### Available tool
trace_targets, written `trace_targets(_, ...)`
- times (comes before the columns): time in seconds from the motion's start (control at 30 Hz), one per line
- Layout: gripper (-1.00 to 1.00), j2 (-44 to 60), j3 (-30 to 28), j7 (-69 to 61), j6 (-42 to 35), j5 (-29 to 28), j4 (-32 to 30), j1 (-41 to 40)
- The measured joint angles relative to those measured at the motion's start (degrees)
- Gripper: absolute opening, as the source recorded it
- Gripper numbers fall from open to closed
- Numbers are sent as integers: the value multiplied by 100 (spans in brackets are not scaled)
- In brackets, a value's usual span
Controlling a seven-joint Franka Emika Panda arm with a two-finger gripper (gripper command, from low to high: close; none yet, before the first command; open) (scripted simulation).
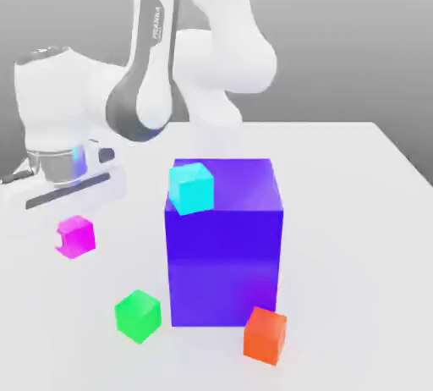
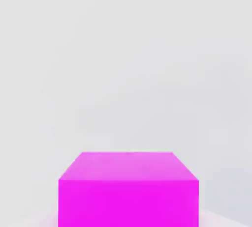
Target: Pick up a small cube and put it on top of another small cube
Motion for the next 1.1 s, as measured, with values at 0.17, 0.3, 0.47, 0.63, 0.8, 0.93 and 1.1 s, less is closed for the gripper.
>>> trace_targets(0.17, -100, -102, 118, -167, -127, -53, 74, 178)
trace_targets(0.3, -100, -158, 232, -278, -224, -128, 132, 305)
trace_targets(0.47, -100, -190, 386, -398, -337, -248, 202, 459)
trace_targets(0.63, -100, -170, 545, -506, -444, -384, 271, 610)
trace_targets(0.8, -100, -94, 712, -604, -541, -526, 337, 760)
trace_targets(0.93, -100, 9, 818, -687, -621, -629, 394, 906)
trace_targets(1.1, -100, 161, 821, -578, -660, -822, 503, 875)
